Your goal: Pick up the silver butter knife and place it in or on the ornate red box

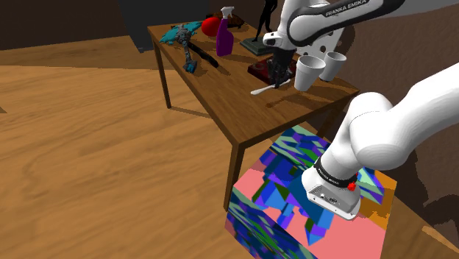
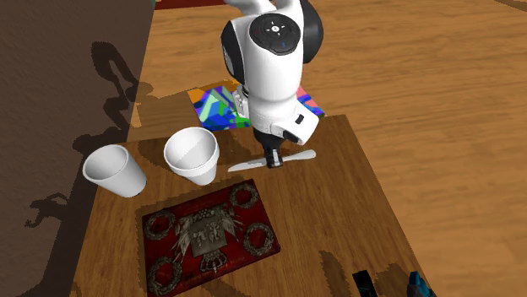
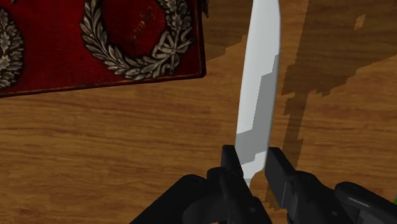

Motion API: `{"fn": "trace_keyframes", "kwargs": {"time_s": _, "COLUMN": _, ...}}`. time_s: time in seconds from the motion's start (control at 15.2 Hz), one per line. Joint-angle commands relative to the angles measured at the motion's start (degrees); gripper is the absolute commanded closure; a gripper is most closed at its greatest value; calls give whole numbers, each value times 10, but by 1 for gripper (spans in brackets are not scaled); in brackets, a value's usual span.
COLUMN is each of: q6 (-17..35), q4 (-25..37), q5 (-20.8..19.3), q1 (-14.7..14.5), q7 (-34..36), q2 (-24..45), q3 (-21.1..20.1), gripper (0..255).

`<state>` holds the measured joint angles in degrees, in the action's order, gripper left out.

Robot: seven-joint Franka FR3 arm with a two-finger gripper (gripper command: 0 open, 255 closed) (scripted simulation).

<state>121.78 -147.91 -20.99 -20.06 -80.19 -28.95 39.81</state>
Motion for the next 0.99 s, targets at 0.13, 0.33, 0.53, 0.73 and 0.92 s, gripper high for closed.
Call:
{"fn": "trace_keyframes", "kwargs": {"time_s": 0.13, "q6": -38, "q4": 21, "q5": 3, "q1": 3, "q7": 0, "q2": -17, "q3": -12, "gripper": 255}}
{"fn": "trace_keyframes", "kwargs": {"time_s": 0.33, "q6": -64, "q4": 37, "q5": 6, "q1": 4, "q7": 1, "q2": -28, "q3": -22, "gripper": 255}}
{"fn": "trace_keyframes", "kwargs": {"time_s": 0.53, "q6": -90, "q4": 53, "q5": 9, "q1": 4, "q7": 2, "q2": -37, "q3": -30, "gripper": 255}}
{"fn": "trace_keyframes", "kwargs": {"time_s": 0.73, "q6": -115, "q4": 71, "q5": 13, "q1": 4, "q7": 2, "q2": -45, "q3": -39, "gripper": 255}}
{"fn": "trace_keyframes", "kwargs": {"time_s": 0.92, "q6": -119, "q4": 107, "q5": 16, "q1": 0, "q7": -29, "q2": -17, "q3": -12, "gripper": 255}}
